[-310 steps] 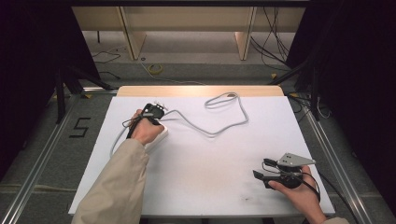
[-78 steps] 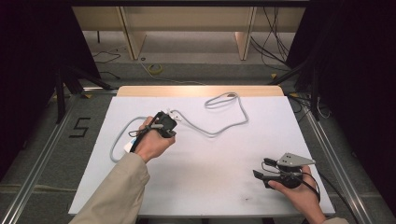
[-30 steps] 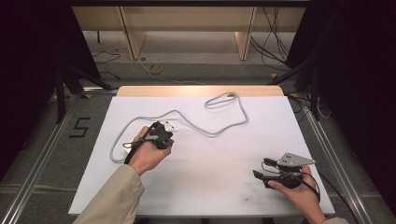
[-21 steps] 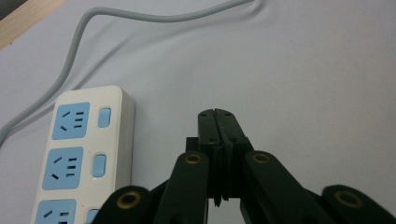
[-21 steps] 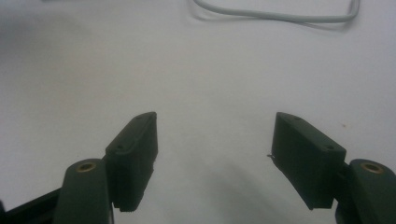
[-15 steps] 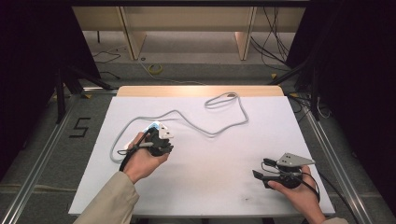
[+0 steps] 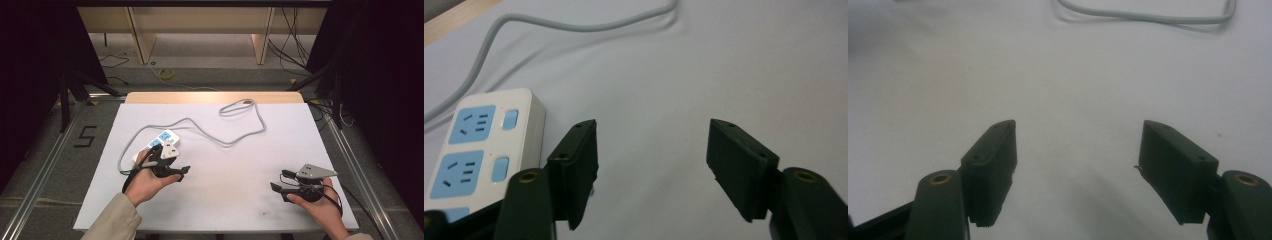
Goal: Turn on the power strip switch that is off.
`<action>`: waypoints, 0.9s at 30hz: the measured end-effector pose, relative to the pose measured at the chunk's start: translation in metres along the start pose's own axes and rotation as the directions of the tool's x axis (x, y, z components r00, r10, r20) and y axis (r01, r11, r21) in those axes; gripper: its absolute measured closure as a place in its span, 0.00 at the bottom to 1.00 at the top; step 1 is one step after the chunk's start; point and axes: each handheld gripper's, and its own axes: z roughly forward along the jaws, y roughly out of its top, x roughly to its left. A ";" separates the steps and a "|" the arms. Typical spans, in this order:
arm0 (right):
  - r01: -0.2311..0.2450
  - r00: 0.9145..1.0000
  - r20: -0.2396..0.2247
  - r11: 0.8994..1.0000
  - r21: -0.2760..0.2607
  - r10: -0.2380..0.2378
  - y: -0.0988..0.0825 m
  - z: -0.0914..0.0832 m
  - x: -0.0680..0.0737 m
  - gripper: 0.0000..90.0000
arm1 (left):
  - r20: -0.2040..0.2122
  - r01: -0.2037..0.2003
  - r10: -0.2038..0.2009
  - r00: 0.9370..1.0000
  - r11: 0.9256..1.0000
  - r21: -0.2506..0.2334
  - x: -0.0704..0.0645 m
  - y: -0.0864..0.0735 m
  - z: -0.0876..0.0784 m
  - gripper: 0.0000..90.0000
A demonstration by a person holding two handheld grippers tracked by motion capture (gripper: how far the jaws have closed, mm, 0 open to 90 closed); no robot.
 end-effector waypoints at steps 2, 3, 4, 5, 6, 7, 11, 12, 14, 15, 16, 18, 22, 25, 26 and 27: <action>-0.003 1.000 0.000 1.000 -0.001 0.003 0.000 0.000 0.000 0.36 | -0.001 0.009 -0.009 1.000 1.000 -0.002 0.000 -0.005 0.000 0.37; -0.003 1.000 0.000 1.000 -0.001 0.003 0.000 0.000 0.000 0.36 | -0.001 0.014 -0.014 1.000 1.000 -0.005 0.001 -0.008 -0.001 0.36; -0.002 1.000 0.000 1.000 0.000 0.002 0.000 0.000 -0.001 0.36 | 0.002 0.024 -0.024 1.000 1.000 -0.005 0.001 -0.010 -0.001 0.35; -0.001 1.000 -0.001 1.000 0.002 0.001 0.000 0.000 0.000 0.36 | 0.001 0.032 -0.032 0.999 0.999 -0.009 0.001 -0.012 -0.001 0.34; 0.000 1.000 -0.002 1.000 0.003 0.000 0.000 0.000 0.000 0.36 | 0.001 0.033 -0.033 0.999 0.999 -0.011 0.001 -0.014 -0.002 0.33; 0.002 1.000 -0.003 1.000 0.002 -0.002 0.000 0.000 0.000 0.36 | -0.002 0.033 -0.033 0.999 0.999 -0.019 0.001 -0.016 -0.003 0.32; 0.000 1.000 -0.004 1.000 0.002 0.000 0.000 0.000 0.000 0.36 | 0.005 0.023 -0.023 1.000 0.999 -0.041 -0.002 -0.022 -0.007 0.28; -0.001 1.000 -0.005 1.000 0.003 0.001 0.000 0.000 0.000 0.36 | 0.006 0.018 -0.018 1.000 0.999 -0.038 -0.003 -0.024 -0.008 0.28; -0.001 1.000 -0.007 1.000 0.004 0.001 -0.001 0.000 0.000 0.36 | 0.007 0.012 -0.012 1.000 0.999 -0.042 -0.004 -0.028 -0.010 0.27; -0.001 1.000 -0.008 1.000 0.005 0.001 0.000 0.000 0.000 0.36 | 0.007 0.008 -0.008 1.000 0.999 -0.044 -0.004 -0.030 -0.010 0.27; 0.000 1.000 -0.009 1.000 0.006 0.000 0.000 0.000 0.000 0.36 | 0.006 0.010 -0.009 1.000 0.999 -0.044 -0.005 -0.032 -0.011 0.27; 0.001 1.000 -0.011 1.000 0.004 -0.001 -0.001 0.001 0.000 0.36 | 0.001 0.010 -0.010 1.000 0.999 -0.044 -0.005 -0.037 -0.013 0.27; 0.001 1.000 -0.012 1.000 0.008 0.000 -0.001 0.001 0.001 0.36 | -0.006 0.007 -0.007 1.000 0.999 -0.051 -0.006 -0.049 -0.015 0.27; 0.002 1.000 -0.013 1.000 0.009 -0.001 0.000 0.001 0.001 0.36 | -0.012 0.003 -0.004 1.000 0.998 -0.061 -0.007 -0.057 -0.018 0.27; 0.005 1.000 -0.014 1.000 0.011 -0.005 -0.001 0.002 0.001 0.36 | -0.015 0.005 -0.006 1.000 0.998 -0.069 -0.008 -0.060 -0.018 0.27; 0.005 1.000 -0.015 1.000 0.014 -0.005 -0.001 0.002 0.001 0.36 | -0.020 0.000 -0.002 1.000 0.998 -0.068 -0.008 -0.062 -0.019 0.27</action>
